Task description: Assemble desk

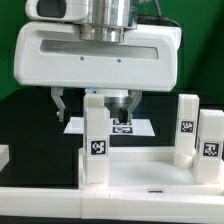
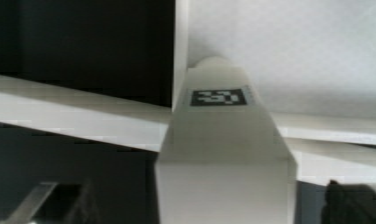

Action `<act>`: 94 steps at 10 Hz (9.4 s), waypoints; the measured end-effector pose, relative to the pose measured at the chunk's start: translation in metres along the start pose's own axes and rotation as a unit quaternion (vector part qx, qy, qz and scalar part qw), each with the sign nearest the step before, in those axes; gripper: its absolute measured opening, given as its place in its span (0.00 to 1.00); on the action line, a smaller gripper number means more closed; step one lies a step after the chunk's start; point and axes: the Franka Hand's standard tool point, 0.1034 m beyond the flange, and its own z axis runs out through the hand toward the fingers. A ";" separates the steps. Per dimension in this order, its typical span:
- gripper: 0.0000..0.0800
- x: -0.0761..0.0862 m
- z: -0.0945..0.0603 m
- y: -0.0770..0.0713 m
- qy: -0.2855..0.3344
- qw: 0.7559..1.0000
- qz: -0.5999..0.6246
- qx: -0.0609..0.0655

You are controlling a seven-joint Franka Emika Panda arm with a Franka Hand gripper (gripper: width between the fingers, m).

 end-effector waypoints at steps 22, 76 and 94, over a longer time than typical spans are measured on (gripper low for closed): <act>0.37 -0.005 0.004 0.012 -0.019 0.692 0.721 0.010; 0.80 -0.002 0.009 0.001 -0.016 0.783 0.622 0.008; 0.36 0.001 0.010 -0.003 -0.004 0.994 0.113 0.004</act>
Offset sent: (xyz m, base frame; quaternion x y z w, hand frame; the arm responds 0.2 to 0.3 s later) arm 0.0000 0.0000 0.0000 0.0000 0.0000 0.0000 1.0000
